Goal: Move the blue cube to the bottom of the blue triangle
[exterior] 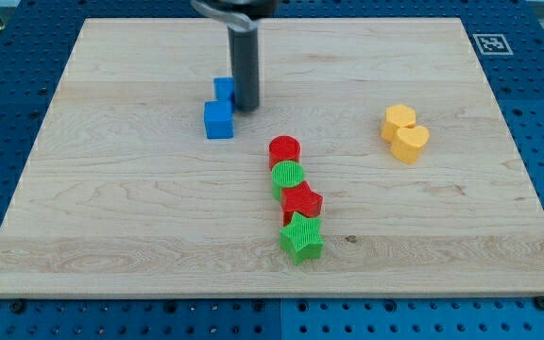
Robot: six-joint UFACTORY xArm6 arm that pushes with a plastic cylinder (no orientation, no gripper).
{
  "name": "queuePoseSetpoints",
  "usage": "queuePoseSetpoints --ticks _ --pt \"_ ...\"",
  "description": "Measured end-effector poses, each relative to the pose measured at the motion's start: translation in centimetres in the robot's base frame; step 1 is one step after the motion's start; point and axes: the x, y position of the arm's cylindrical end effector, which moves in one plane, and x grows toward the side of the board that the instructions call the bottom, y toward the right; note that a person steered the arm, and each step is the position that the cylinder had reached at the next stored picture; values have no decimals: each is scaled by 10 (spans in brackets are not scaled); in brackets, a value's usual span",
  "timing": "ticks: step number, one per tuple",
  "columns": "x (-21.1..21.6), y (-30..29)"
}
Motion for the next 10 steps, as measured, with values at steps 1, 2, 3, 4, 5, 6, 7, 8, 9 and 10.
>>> queuePoseSetpoints --ticks 1,2,3,4,5,6,7,8,9,10 --pt "-34 -23" --pt "-6 -16" --pt "-44 -17" --pt "1 11" --pt "50 0" --pt "85 7" --pt "105 5" --pt "72 -41" --pt "22 -44" --pt "25 -44"
